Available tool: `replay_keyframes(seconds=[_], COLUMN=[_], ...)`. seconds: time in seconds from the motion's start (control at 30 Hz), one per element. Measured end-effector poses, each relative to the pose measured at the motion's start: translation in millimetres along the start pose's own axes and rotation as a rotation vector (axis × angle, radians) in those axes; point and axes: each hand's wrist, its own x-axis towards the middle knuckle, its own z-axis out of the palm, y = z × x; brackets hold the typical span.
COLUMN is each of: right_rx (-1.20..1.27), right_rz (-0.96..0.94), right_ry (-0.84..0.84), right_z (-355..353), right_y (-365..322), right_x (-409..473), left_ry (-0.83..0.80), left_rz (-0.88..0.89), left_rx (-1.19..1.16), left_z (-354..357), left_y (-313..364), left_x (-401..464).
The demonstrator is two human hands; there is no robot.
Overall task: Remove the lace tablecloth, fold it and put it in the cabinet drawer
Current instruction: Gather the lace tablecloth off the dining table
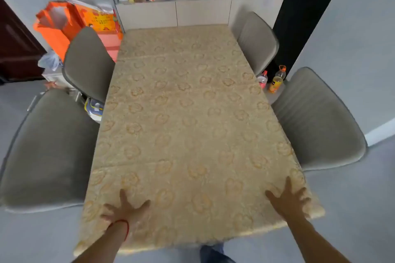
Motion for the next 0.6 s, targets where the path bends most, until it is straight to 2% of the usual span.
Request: replay_keyframes(seconds=[0.1, 0.2, 0.3, 0.4, 0.47, 0.6], right_rx=[0.115, 0.040, 0.041, 0.087, 0.171, 0.343], right_rz=[0.105, 0.097, 0.007, -0.194, -0.365, -0.552], right_ry=[0.033, 0.116, 0.166, 0.178, 0.107, -0.216], right_z=[11.1, 37.8, 52.7, 61.7, 65.0, 56.7], right_y=[-17.6, -39.5, -48.8, -69.8, -98.6, -168.2], right_x=[15.8, 13.6, 12.4, 4.1, -0.1, -8.8], left_ry=[0.053, 0.167, 0.232, 0.247, 0.214, 0.048], left_rz=[-0.082, -0.121, -0.096, -0.008, 0.097, 0.277], left_rx=[-0.068, -0.080, -0.092, -0.163, -0.295, -0.690], left_z=[20.3, 41.1, 55.8, 68.4, 71.6, 57.1], left_y=[26.1, 46.0, 64.3, 89.5, 116.3, 191.8], left_x=[2.2, 1.6, -4.7, -19.8, -29.6, -47.5])
